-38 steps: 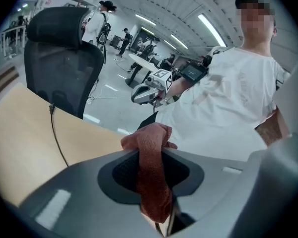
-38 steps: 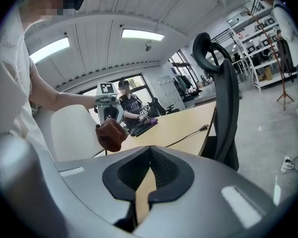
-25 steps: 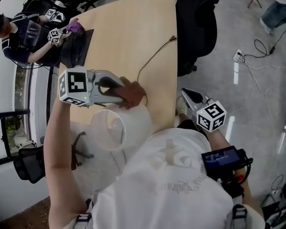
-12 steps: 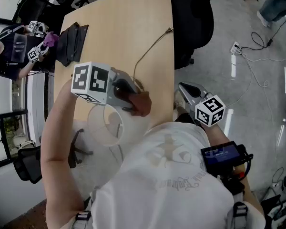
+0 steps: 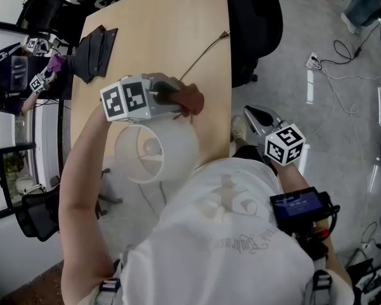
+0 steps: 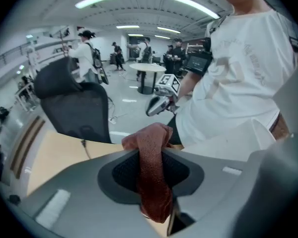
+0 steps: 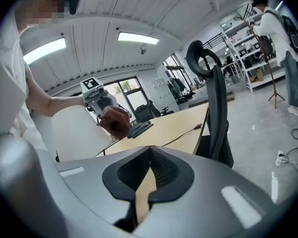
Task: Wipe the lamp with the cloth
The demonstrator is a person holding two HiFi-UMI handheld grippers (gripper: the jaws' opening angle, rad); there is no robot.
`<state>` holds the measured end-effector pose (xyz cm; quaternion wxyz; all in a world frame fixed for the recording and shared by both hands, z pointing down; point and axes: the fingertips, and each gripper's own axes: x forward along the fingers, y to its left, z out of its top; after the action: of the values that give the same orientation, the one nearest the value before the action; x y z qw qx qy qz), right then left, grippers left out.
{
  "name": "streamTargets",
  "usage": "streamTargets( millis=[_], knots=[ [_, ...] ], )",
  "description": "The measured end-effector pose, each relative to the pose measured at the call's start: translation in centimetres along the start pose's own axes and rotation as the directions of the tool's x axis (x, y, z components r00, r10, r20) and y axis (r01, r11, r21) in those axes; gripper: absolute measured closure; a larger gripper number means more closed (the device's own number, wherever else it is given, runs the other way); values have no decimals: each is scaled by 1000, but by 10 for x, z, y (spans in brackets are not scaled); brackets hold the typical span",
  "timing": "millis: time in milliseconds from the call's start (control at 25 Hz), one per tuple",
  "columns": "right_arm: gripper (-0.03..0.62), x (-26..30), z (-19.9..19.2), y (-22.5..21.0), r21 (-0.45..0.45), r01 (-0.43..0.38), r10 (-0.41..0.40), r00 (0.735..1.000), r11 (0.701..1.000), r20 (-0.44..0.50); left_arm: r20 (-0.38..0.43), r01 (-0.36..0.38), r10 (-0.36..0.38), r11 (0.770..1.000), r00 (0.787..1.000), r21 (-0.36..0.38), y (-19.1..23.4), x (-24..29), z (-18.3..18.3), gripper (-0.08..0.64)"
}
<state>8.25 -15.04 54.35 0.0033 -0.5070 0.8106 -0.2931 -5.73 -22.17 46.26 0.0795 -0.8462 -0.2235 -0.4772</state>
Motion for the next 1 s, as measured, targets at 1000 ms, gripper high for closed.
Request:
streamTargets(
  millis=[1000],
  knots=[
    [580, -41, -14, 102, -169, -157, 147, 987, 973, -68, 59, -732, 870, 447, 490, -514, -162, -203, 80, 451]
  ],
)
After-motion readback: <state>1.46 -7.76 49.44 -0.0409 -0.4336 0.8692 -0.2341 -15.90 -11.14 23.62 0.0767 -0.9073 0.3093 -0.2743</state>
